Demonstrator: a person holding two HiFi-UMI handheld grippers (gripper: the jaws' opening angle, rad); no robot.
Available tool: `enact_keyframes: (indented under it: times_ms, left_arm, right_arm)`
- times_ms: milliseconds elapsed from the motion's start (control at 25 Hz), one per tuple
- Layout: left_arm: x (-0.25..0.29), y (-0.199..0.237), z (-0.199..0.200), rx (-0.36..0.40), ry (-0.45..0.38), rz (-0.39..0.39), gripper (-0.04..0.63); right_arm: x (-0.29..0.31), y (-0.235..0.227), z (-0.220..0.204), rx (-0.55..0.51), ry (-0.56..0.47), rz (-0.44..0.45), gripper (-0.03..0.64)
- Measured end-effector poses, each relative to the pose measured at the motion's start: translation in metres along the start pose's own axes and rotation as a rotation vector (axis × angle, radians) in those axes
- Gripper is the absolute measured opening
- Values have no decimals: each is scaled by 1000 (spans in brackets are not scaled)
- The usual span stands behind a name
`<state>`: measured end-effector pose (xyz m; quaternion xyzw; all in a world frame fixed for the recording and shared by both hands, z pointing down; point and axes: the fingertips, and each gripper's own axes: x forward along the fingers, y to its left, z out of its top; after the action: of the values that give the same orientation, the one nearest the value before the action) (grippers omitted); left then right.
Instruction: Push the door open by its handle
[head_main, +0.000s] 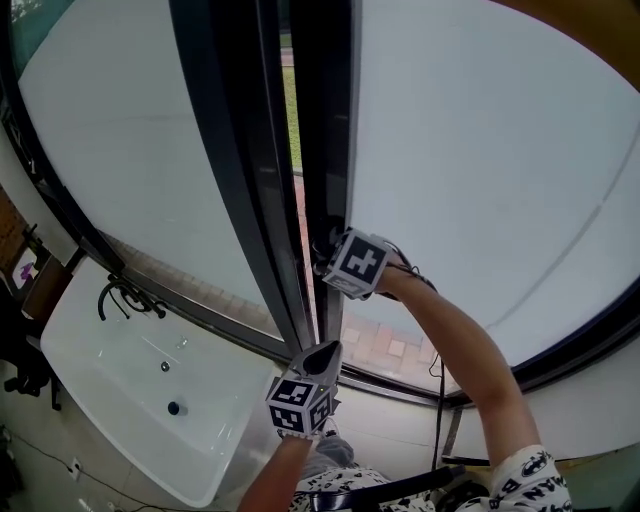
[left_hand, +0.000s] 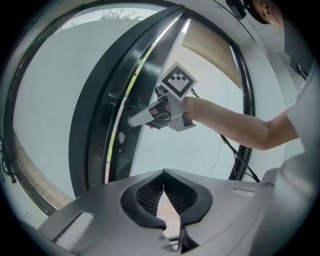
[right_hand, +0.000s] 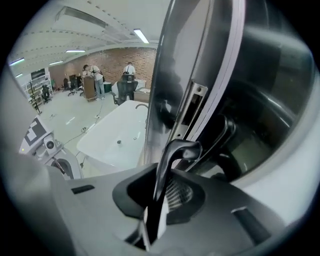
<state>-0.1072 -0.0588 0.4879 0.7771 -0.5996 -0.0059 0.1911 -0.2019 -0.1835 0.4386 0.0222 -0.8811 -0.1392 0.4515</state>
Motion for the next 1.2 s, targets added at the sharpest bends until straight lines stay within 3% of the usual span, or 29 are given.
enact_keyframes:
  times_ms: [240,600,800,1200]
  left_arm:
    - [29,3,6,13,8,11,-15]
    - [74,29,15,-5,71,98,-15]
    - [109,41,13,-16,140,133,-15]
    - [173,40,23,-31,188,111,-14]
  right_arm:
    - [6,-16,-4,40,-43,30,29]
    - [16,-59,-5,134,-100,16,26]
    - [23,-97,-16,187,-112,-28,23]
    - [32,-181,-43,260,-85,-119,23]
